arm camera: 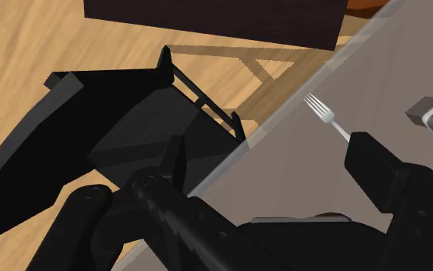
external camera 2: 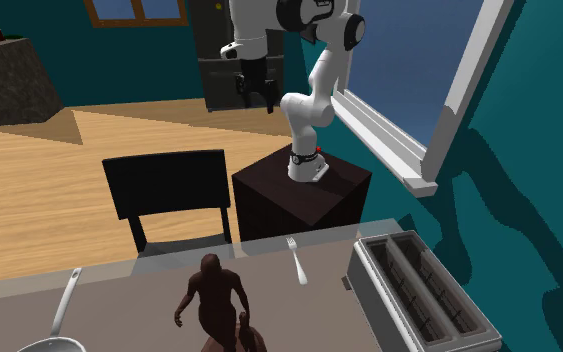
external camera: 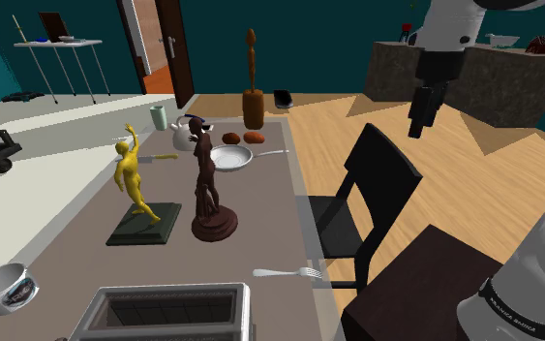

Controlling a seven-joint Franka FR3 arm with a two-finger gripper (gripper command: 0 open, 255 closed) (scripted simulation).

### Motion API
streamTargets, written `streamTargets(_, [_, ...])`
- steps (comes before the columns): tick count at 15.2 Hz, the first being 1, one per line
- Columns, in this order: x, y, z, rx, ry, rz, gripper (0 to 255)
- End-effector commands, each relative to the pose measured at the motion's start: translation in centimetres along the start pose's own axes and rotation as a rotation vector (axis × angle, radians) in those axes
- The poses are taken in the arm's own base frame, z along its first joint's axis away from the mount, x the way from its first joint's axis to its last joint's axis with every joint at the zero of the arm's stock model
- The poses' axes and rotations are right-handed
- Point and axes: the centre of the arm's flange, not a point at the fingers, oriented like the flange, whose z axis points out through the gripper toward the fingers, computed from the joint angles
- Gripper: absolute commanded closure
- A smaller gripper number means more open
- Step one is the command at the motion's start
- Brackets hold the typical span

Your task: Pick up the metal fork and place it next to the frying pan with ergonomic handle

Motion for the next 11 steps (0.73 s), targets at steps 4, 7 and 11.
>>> streamTargets(4, [2.0, -1.5, 3.1, 0.003, -0.006, -0.038, 0])
streamTargets(7, [3.9, -3.0, 6.3, 0.006, -0.012, -0.076, 0])
streamTargets(11, [6.2, -5.2, 10.5, 0.01, -0.019, -0.126, 0])
